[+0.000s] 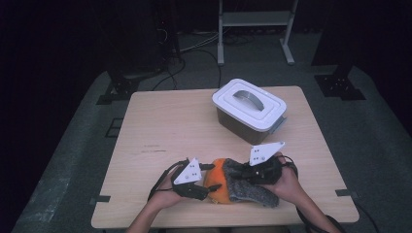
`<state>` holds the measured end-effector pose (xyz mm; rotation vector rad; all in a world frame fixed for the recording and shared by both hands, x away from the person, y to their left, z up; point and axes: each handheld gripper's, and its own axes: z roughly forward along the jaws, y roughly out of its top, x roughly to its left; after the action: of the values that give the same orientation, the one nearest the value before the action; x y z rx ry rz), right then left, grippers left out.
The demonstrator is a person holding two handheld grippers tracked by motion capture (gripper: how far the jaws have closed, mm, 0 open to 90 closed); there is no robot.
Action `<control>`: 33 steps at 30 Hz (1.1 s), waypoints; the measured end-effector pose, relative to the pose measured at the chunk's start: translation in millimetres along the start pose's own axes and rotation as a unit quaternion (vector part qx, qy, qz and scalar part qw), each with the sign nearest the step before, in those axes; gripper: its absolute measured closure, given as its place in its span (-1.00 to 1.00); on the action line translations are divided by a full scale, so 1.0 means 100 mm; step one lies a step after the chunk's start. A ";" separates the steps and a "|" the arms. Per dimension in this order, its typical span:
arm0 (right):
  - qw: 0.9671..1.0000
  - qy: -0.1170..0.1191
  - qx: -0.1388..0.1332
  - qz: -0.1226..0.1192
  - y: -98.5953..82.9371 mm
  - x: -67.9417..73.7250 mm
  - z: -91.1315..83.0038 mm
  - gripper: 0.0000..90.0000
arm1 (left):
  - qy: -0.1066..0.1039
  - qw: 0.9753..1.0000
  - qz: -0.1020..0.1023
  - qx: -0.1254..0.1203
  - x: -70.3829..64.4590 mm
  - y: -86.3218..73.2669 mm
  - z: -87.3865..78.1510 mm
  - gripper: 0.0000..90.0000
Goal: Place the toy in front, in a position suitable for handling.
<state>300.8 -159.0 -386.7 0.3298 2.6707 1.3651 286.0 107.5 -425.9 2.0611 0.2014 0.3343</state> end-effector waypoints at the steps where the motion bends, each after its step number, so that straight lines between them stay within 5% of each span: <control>1: 1.000 0.002 0.001 0.003 -0.01 -0.01 0.00 0.70 | 0.000 1.000 -0.003 -0.002 0.00 -0.01 -0.01 -0.21; 11: 0.999 -0.002 0.012 0.041 -0.22 -0.12 -0.09 0.70 | -0.011 1.000 -0.005 -0.002 0.01 -0.07 -0.04 -0.18; 15: 0.999 0.014 -0.007 0.032 -0.12 -0.05 -0.07 0.69 | -0.021 1.000 -0.001 -0.004 0.01 -0.10 -0.08 -0.20; 18: 1.000 0.021 0.006 0.020 -0.11 -0.03 -0.01 0.69 | -0.025 1.000 -0.010 -0.004 0.04 -0.09 -0.11 -0.32; 25: 0.998 0.060 0.022 -0.003 -0.11 0.04 0.05 0.68 | -0.031 0.998 -0.055 0.002 0.11 -0.05 -0.04 -0.69; 29: 0.998 0.050 0.022 -0.009 -0.05 0.08 0.04 0.70 | -0.029 0.998 -0.047 0.009 0.08 -0.04 0.00 -0.46; 33: 0.999 0.032 -0.027 -0.003 0.05 0.10 -0.01 0.70 | -0.031 0.999 -0.033 0.003 0.04 -0.01 0.01 -0.31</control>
<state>291.7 -154.5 -382.5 0.2778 2.6772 1.4662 290.1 108.6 -426.4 2.0628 0.2321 0.2306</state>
